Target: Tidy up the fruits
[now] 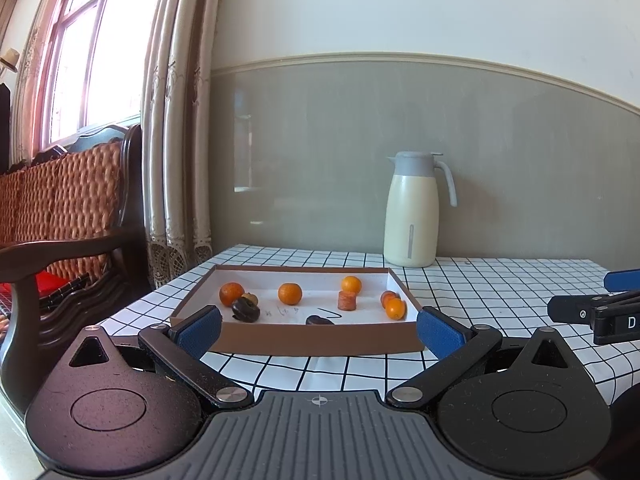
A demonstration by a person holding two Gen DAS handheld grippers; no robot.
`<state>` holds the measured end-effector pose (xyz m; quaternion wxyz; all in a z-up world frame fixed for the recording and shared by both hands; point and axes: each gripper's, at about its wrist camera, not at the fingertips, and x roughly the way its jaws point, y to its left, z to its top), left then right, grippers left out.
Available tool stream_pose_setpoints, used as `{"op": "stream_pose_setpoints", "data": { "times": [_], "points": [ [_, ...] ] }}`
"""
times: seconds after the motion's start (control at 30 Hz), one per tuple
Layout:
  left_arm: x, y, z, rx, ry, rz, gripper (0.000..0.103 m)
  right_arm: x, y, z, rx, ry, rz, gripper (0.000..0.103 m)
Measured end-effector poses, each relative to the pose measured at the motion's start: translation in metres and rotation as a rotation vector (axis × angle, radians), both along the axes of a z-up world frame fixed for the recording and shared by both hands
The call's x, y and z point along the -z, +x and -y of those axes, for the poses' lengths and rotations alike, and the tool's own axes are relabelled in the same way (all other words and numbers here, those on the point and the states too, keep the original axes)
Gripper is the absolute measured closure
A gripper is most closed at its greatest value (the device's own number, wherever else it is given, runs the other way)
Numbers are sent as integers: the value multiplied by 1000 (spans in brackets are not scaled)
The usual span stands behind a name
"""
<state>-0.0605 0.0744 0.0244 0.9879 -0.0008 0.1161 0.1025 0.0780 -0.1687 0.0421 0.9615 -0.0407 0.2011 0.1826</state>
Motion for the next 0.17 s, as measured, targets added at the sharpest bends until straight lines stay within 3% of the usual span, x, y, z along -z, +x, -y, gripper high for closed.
{"op": "stream_pose_setpoints", "data": {
  "times": [0.17],
  "points": [
    [0,0,-1,-6,-7,0,0,-1,0,1,-1,0,-1,6]
  ]
}}
